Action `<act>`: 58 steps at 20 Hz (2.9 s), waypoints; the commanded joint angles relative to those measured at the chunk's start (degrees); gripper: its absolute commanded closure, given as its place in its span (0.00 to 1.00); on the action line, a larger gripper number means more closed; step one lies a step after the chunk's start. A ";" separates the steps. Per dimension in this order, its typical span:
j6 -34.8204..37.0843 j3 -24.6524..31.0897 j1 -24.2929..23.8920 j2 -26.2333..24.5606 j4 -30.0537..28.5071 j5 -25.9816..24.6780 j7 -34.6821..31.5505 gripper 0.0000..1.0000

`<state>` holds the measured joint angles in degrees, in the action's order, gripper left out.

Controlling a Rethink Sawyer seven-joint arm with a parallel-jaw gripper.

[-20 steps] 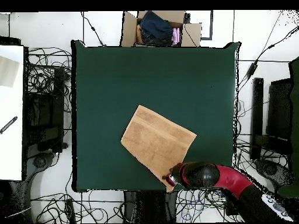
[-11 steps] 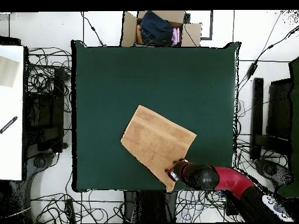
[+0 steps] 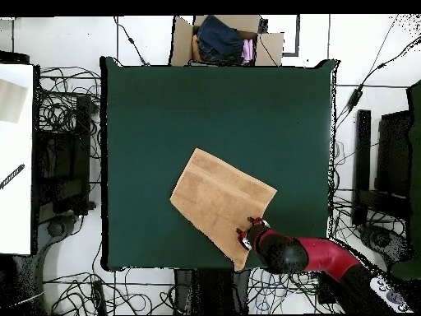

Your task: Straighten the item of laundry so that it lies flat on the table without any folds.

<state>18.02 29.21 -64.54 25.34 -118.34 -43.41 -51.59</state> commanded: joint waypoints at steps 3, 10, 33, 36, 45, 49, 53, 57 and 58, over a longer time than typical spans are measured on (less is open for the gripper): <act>-6.56 -2.85 3.88 4.84 -2.52 -4.49 -8.88 0.00; -10.98 -5.36 6.73 7.50 -4.67 -4.98 -10.97 0.00; -18.03 -13.64 13.67 6.40 -3.47 -4.73 -11.43 0.00; -19.44 -14.60 14.82 7.03 -3.18 -5.09 -10.76 0.00; -27.11 -19.83 19.70 8.17 -2.85 -6.79 -9.63 0.00; -28.93 -21.80 22.18 8.62 -2.72 -6.21 -9.90 0.00; -28.43 -21.73 22.58 9.13 -2.93 -5.60 -10.00 0.00; -29.31 -22.66 23.07 9.01 -2.90 -5.68 -10.02 0.00; -29.98 -23.37 23.62 8.76 -2.61 -5.75 -9.99 0.00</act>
<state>-8.55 8.98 -43.43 34.20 -123.59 -47.25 -51.59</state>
